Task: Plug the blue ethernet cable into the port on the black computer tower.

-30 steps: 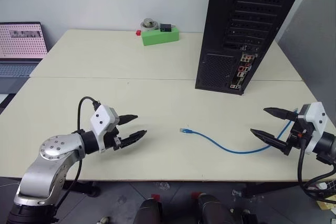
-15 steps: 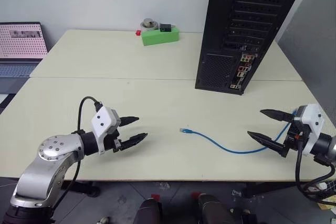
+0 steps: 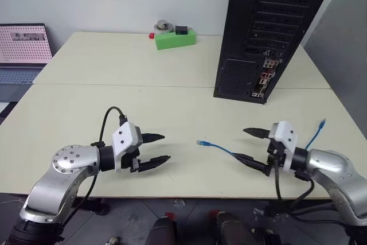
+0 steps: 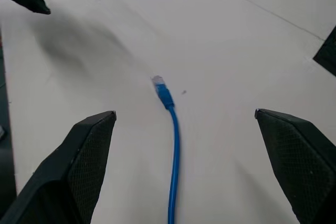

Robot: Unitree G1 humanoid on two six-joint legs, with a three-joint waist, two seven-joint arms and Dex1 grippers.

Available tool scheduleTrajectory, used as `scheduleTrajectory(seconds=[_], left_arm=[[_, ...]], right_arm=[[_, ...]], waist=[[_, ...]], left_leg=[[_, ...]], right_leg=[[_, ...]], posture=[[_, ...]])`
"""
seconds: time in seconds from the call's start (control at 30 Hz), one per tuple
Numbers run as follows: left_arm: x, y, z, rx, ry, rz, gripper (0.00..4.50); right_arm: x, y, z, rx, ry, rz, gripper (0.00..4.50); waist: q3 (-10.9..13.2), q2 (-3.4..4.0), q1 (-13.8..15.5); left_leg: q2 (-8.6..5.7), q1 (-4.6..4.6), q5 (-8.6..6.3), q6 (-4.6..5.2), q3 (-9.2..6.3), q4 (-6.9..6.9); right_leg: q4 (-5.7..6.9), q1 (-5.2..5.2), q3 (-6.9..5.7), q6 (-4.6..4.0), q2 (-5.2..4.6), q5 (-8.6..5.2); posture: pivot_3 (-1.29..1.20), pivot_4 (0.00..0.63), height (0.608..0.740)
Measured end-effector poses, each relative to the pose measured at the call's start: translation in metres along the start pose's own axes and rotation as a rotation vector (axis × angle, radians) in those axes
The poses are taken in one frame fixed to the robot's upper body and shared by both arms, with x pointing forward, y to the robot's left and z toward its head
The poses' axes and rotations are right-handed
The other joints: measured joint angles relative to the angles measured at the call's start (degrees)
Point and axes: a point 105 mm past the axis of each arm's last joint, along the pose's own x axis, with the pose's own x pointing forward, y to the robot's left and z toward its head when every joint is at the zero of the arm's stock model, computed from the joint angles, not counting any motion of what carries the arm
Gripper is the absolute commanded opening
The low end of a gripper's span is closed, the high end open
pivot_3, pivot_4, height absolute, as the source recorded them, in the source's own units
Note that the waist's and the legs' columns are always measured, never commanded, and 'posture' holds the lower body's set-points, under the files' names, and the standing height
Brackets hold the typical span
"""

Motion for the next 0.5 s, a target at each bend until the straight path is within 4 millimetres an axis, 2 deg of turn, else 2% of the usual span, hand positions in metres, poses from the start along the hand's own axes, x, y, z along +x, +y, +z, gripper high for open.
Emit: scheduleTrajectory(seconds=[0.03,0.27,0.4,0.5], left_arm=[[0.001,0.0,0.001,0.015,-0.002,-0.006,3.37],[0.003,-0.002,0.0,0.031,0.008,-0.016,3.37],[0.005,-0.004,-0.001,0.039,0.009,-0.026,3.37],[0.007,-0.005,-0.001,0.038,0.009,-0.031,3.37]], right_arm=[[0.009,0.002,-0.007,0.009,0.008,0.009,4.49],[0.031,0.004,-0.035,0.052,0.046,0.001,4.49],[0.042,0.006,-0.041,0.048,0.05,0.004,4.49],[0.046,0.006,-0.041,0.027,0.052,0.008,4.02]], waist=[[0.0,0.01,-0.01],[0.01,0.02,0.0],[0.01,0.02,-0.01],[0.01,0.02,-0.01]], left_leg=[[0.01,-0.01,0.0,0.0,0.0,-0.01],[0.02,-0.02,0.0,0.0,-0.04,-0.01],[0.02,-0.01,0.0,0.0,-0.07,-0.01],[0.02,-0.02,0.0,0.0,-0.1,-0.01]], right_leg=[[0.0,0.0,0.0,0.0,0.0,0.0],[0.02,-0.02,-0.04,-0.04,-0.01,0.01],[0.03,-0.02,-0.06,-0.12,0.0,0.06],[0.03,-0.02,-0.1,-0.22,0.0,0.11]], posture=[[0.0,0.15,0.74],[0.0,0.15,0.74],[0.0,0.15,0.74],[0.0,0.15,0.74]])
